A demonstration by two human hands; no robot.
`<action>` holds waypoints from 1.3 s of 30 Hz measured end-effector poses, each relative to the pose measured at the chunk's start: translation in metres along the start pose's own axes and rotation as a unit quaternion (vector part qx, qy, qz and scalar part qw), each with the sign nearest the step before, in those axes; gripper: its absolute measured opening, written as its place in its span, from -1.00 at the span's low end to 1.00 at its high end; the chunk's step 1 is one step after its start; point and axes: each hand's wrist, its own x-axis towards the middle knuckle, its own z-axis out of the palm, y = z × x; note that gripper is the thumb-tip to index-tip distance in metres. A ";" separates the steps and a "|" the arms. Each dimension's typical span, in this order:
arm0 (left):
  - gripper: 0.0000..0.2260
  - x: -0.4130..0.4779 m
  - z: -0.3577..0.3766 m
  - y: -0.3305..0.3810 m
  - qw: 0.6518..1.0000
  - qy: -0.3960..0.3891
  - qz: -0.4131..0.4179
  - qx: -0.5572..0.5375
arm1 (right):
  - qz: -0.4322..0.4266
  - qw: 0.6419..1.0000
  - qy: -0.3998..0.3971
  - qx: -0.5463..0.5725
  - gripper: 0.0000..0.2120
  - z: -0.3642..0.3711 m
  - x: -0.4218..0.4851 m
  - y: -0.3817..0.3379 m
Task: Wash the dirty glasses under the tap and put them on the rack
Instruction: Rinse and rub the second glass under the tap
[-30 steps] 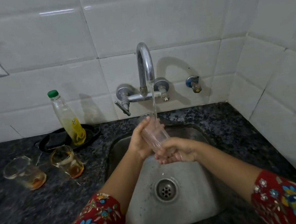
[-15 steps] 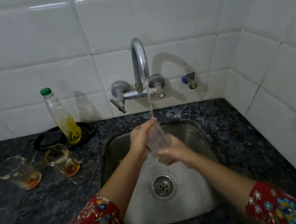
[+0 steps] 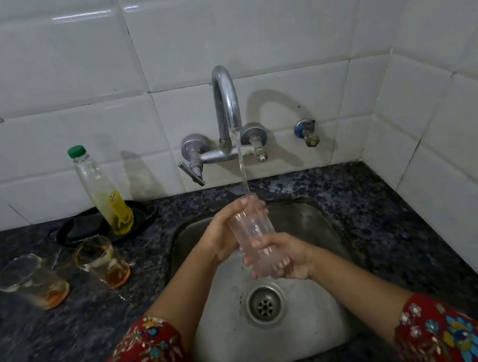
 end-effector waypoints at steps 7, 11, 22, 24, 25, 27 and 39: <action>-0.54 0.002 0.011 0.002 0.951 0.182 0.041 0.248 | -0.003 0.999 0.049 0.005 -0.56 -0.001 -0.002 0.001; -0.58 -0.006 0.007 -0.007 0.928 0.290 0.019 0.233 | 0.022 0.991 0.127 -0.036 -0.43 -0.006 -0.014 -0.016; -0.47 -0.010 -0.002 -0.034 0.925 0.288 -0.151 -0.195 | -0.145 0.718 0.335 -0.592 -0.40 0.045 0.035 -0.079; -0.54 -0.007 -0.004 -0.028 0.926 0.300 -0.110 -0.202 | -0.146 0.728 0.336 -0.579 -0.36 0.043 0.028 -0.081; -0.54 -0.007 -0.006 -0.024 0.931 0.298 -0.086 -0.192 | -0.143 0.743 0.328 -0.565 -0.36 0.039 0.020 -0.078; -0.51 -0.008 -0.006 -0.013 0.947 0.268 -0.052 -0.171 | -0.119 0.811 0.286 -0.496 -0.42 0.025 0.001 -0.066; -0.63 0.000 0.019 -0.005 0.997 0.054 -0.055 0.021 | -0.006 0.997 0.044 -0.057 -0.65 -0.012 -0.021 0.006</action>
